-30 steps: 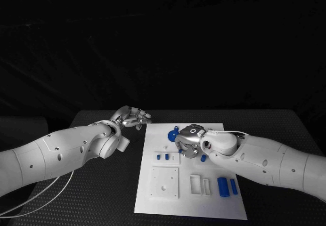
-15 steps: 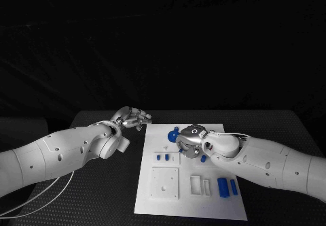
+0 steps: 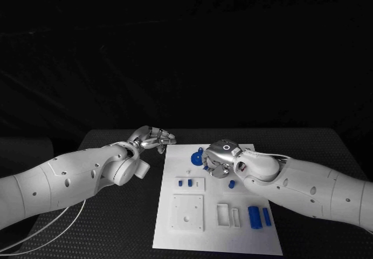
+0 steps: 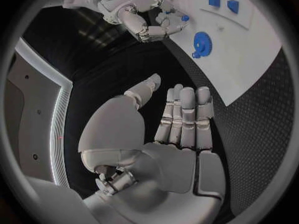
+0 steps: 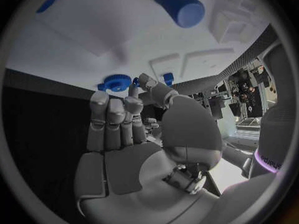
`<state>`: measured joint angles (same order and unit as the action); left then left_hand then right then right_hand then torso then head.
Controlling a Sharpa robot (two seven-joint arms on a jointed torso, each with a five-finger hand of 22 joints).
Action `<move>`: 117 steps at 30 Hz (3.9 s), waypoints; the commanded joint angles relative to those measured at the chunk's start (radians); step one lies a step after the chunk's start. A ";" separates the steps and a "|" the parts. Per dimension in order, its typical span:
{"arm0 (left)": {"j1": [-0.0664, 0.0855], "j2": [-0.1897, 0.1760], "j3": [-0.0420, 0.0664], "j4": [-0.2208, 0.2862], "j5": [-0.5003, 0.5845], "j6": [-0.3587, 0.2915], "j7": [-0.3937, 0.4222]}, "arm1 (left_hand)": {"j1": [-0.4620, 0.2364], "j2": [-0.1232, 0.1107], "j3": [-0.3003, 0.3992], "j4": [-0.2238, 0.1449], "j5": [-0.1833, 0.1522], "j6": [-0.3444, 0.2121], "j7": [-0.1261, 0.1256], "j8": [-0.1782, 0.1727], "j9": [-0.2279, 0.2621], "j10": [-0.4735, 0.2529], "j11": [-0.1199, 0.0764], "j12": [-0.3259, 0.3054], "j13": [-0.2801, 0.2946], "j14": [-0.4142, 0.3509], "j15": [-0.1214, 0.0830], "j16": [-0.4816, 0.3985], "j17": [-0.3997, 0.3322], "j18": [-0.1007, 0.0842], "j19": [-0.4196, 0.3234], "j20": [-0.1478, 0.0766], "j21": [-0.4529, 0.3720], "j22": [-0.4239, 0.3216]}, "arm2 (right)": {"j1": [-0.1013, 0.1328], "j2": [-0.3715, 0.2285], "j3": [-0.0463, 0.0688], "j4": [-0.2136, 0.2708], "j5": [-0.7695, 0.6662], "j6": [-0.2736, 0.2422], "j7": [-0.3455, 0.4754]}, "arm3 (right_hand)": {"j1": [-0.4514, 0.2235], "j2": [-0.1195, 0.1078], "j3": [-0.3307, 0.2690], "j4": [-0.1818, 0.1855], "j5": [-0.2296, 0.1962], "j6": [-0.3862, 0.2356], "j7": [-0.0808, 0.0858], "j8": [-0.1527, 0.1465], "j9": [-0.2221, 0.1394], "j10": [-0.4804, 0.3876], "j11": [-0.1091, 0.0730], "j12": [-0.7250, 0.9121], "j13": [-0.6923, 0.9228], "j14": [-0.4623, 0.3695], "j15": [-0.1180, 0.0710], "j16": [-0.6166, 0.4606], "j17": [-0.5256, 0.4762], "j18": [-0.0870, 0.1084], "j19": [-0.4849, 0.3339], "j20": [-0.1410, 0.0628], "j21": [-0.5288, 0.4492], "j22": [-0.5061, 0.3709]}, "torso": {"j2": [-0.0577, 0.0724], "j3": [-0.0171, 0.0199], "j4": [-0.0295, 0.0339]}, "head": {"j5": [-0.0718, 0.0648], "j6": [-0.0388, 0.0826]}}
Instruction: Assemble the parts on the task board
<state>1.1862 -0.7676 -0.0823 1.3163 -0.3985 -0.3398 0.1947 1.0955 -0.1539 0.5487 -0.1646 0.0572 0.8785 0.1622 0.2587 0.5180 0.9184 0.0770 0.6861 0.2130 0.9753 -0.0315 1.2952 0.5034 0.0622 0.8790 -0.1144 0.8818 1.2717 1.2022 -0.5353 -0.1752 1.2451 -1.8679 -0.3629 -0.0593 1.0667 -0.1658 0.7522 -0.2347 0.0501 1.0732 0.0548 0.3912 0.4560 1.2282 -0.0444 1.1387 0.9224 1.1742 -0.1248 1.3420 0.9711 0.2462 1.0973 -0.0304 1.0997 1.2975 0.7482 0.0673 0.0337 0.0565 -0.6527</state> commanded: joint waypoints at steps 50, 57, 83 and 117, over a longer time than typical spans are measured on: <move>0.002 0.071 -0.017 0.125 0.430 -0.092 -0.080 | -0.028 -0.056 -0.046 0.002 -0.008 -0.074 0.029 0.005 -0.014 0.162 0.033 -0.455 -0.142 0.153 0.029 -0.257 -0.055 0.057 0.076 0.014 -0.090 -0.049 | 0.001 -0.009 0.138 0.100 0.236 -0.080 -0.115 | 0.002 0.005 0.009 -0.004 -0.001 0.015 0.012 0.003 0.003 0.006 0.000 -0.004 0.004 0.012 -0.008 0.000 -0.003 0.016 0.015 -0.003 0.004 -0.007 | -0.003 -0.0001 -0.0121 | 0.001 0.063; 0.002 0.078 -0.017 0.128 0.432 -0.079 -0.085 | -0.006 -0.047 -0.048 -0.017 -0.007 -0.075 0.029 0.009 -0.014 0.176 0.032 -0.467 -0.141 0.156 0.027 -0.262 -0.048 0.057 0.079 0.013 -0.092 -0.048 | 0.001 -0.003 0.138 0.101 0.236 -0.077 -0.115 | 0.002 0.005 0.010 -0.004 -0.001 0.015 0.012 0.003 0.004 0.006 0.000 -0.004 0.004 0.012 -0.009 0.000 -0.003 0.016 0.016 -0.004 0.004 -0.007 | -0.004 -0.0004 -0.0118 | 0.001 0.062; 0.002 0.089 -0.017 0.124 0.435 -0.086 -0.074 | 0.016 0.026 -0.058 -0.054 -0.006 -0.040 0.011 0.035 -0.014 0.226 0.021 -0.488 -0.135 0.165 0.017 -0.276 -0.026 0.051 0.085 0.007 -0.096 -0.041 | 0.001 0.004 0.138 0.105 0.236 -0.060 -0.116 | 0.001 0.005 0.010 -0.004 -0.001 0.014 0.012 0.002 0.004 0.006 0.000 -0.005 0.005 0.013 -0.010 -0.001 -0.004 0.016 0.016 -0.004 0.003 -0.008 | -0.004 -0.0003 -0.0116 | 0.002 0.058; 0.002 0.096 -0.017 0.121 0.436 -0.105 -0.091 | 0.055 0.055 0.017 -0.077 -0.007 0.047 -0.025 0.071 -0.028 0.318 -0.002 -0.508 -0.124 0.188 -0.005 -0.293 0.013 0.035 0.104 -0.015 -0.095 -0.022 | 0.000 0.009 0.137 0.112 0.236 -0.050 -0.116 | 0.001 0.003 0.012 -0.004 -0.001 0.014 0.012 0.002 0.005 0.006 0.000 -0.006 0.007 0.013 -0.011 -0.002 -0.004 0.016 0.017 -0.005 0.003 -0.009 | -0.004 -0.0002 -0.0114 | 0.007 0.054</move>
<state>1.1862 -0.6768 -0.1006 1.4324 0.0338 -0.4464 0.1022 1.1529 -0.0957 0.5669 -0.2461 0.0532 0.9181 0.1370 0.3246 0.4910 1.2296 0.0732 0.1848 0.0876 1.1582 -0.0320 1.0067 0.5156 0.0392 0.9814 -0.1230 0.7859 1.2486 1.2032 -0.5292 -0.0379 1.3541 -1.6311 -0.4265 -0.1789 1.0666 -0.1661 0.7575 -0.2403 0.0501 1.0765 0.0579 0.3909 0.4625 1.2316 -0.0410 1.1384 0.9285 1.1858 -0.1294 1.3420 0.9687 0.2460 1.1127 -0.0316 1.0997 1.2895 0.7444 0.0670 0.0219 0.0629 -0.5978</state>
